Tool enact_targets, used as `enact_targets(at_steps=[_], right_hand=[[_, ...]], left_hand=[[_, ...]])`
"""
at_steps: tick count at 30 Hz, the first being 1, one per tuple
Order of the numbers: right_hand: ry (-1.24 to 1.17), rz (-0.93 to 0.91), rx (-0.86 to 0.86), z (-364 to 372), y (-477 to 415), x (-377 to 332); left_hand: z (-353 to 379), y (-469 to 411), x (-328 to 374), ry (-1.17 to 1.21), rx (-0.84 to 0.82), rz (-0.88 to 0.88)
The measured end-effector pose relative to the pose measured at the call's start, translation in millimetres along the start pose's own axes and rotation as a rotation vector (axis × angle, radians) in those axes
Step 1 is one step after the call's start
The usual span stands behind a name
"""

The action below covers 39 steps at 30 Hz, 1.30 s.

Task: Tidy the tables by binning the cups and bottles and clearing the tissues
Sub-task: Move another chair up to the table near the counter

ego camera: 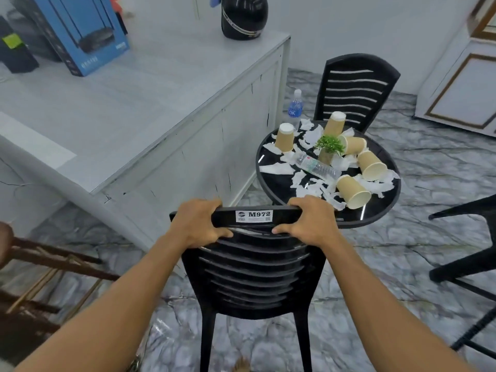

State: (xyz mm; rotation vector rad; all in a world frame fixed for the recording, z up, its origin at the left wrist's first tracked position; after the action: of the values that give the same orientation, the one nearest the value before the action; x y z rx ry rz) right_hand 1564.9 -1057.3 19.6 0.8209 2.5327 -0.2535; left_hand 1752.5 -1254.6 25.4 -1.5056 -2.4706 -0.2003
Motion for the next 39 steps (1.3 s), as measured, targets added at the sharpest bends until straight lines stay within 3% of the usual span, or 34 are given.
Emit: enact_targets(at_steps=[6,10,18,28,39], right_hand=[[-0.034,0.007,0.122,-2.5,-23.7,5.4],[-0.061,0.029,0.103,1.7,-37.3,9.9],[-0.088,-0.066,0.202,1.4,-63.5,16.3],[-0.053,-0.121,0.214,2.9,-98.3,32.5],[0.016,-0.019,0.151,-0.5,-108.5,33.7]], left_hand=[[0.5,-25.3,-7.3,0.137,0.059,0.030],[4.5,-29.1,-15.3,0.065,0.155,0.134],[3.2,-53.5,-19.7,0.032,0.171,0.126],[-2.8,-93.7,-28.3,0.039,0.170,0.035],[-6.2,-121.1,-35.4,0.004,-0.005,0.012]])
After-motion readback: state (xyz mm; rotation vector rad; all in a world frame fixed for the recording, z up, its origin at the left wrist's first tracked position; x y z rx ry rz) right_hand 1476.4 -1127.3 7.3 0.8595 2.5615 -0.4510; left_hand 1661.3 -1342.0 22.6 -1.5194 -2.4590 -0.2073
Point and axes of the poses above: each hand's wrist, its own y-axis away from the middle knuckle, its own z-axis out of the palm, x = y × z, the point moved 4 cm from there along -y, towards the middle knuckle, and after that the axes turned 1 degree about -y, right-handed, at the moved point
